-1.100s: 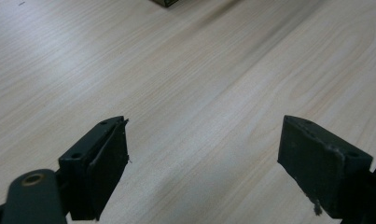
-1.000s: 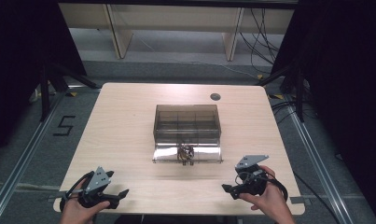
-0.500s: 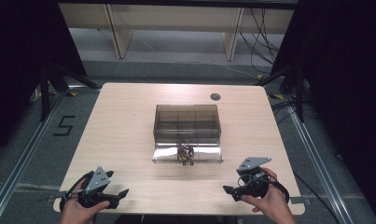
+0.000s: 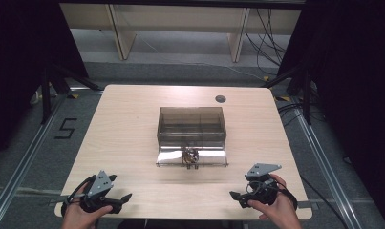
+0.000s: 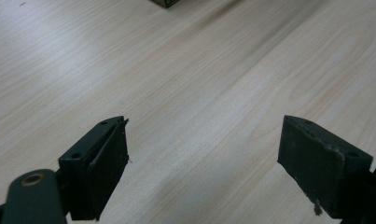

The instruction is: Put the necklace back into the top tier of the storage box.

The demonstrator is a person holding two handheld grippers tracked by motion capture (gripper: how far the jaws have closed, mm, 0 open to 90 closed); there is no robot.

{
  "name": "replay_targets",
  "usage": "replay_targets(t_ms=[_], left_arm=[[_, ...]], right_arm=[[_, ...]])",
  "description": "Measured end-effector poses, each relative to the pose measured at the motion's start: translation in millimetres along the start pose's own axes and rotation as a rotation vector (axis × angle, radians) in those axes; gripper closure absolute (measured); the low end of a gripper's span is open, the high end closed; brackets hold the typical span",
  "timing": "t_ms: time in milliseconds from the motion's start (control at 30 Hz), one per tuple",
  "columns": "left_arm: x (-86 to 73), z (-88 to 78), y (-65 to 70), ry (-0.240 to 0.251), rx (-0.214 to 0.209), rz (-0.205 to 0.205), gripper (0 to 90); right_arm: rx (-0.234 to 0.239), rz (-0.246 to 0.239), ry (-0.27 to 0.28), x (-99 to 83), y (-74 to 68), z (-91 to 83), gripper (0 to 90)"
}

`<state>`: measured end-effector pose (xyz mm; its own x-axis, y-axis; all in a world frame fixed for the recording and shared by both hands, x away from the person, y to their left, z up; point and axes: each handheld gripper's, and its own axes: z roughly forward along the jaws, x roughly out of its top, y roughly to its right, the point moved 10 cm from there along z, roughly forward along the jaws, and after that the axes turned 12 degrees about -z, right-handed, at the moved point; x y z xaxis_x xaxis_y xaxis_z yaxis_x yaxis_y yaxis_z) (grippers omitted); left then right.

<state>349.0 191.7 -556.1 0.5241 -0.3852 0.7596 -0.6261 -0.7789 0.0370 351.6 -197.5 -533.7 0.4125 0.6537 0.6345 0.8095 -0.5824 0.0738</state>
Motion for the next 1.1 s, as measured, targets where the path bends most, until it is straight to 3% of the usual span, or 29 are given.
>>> replay_targets(t_ms=[33,133,167,200,233,367,500,533,567,600,700,733,800,833,867,900,1067,1100], left_arm=[[0.1,-0.1,-1.2,-0.002,0.006,0.011,15.7],[-0.2,-0.1,0.0,-0.001,0.003,-0.001,15.7],[-0.1,-0.4,-1.4,-0.006,0.009,0.013,15.7],[0.6,0.5,0.5,0.005,0.007,-0.013,15.7],[1.0,0.5,-0.4,0.004,0.006,0.003,15.7],[0.1,0.3,1.6,0.003,0.002,-0.021,15.7],[-0.4,-0.1,1.0,0.000,0.001,-0.010,15.7],[-0.3,-0.2,0.9,0.000,0.003,-0.010,15.7],[0.2,0.1,-1.2,-0.002,0.009,0.015,15.7],[0.1,0.1,-1.2,-0.002,0.010,0.015,15.7],[-0.3,0.1,0.8,0.000,0.004,-0.008,15.7],[-0.1,-0.1,-0.2,-0.001,0.008,0.003,15.7],[-1.3,0.3,1.8,-0.002,0.007,-0.027,15.7],[-1.4,0.3,1.5,-0.003,0.010,-0.027,15.7],[-1.3,0.4,1.5,-0.002,0.009,-0.024,15.7],[-0.6,0.4,0.0,-0.004,0.008,0.002,15.7],[-0.7,0.5,-0.1,-0.004,0.009,0.000,15.7],[-0.6,0.4,-0.2,-0.003,0.009,0.003,15.7]], right_arm=[[-0.001,-0.017,0.005,-0.4,1.4,0.1,16.9],[0.011,0.014,-0.002,-2.6,-1.8,-1.6,16.9],[-0.008,-0.006,0.030,-0.9,0.7,0.7,16.8],[-0.009,-0.003,0.023,-2.3,0.5,0.2,16.9],[-0.014,0.014,0.026,-3.0,0.4,0.5,16.9],[-0.002,0.018,0.013,-7.5,-1.5,0.9,17.0],[0.009,0.002,0.017,-9.8,-2.3,2.8,17.0],[0.009,0.043,0.018,-11.2,-4.9,2.6,17.0],[0.000,0.028,0.021,-12.1,-3.5,3.4,17.0],[0.005,0.043,0.023,-12.4,-4.7,2.8,17.0],[-0.008,0.017,0.034,-14.2,-1.8,2.8,17.0],[-0.001,0.051,0.025,-15.5,-3.6,1.3,17.0],[-0.016,0.034,0.037,-16.7,-1.3,1.5,17.0],[-0.002,0.059,0.029,-17.6,-3.3,0.2,17.0],[-0.007,0.041,0.030,-18.6,-2.2,-0.1,17.0],[-0.004,0.055,0.019,-19.8,-3.3,-1.7,17.0],[-0.006,0.043,0.040,-21.5,-2.1,-2.2,17.0],[-0.011,0.071,0.048,-22.6,-3.1,-1.7,17.0]])
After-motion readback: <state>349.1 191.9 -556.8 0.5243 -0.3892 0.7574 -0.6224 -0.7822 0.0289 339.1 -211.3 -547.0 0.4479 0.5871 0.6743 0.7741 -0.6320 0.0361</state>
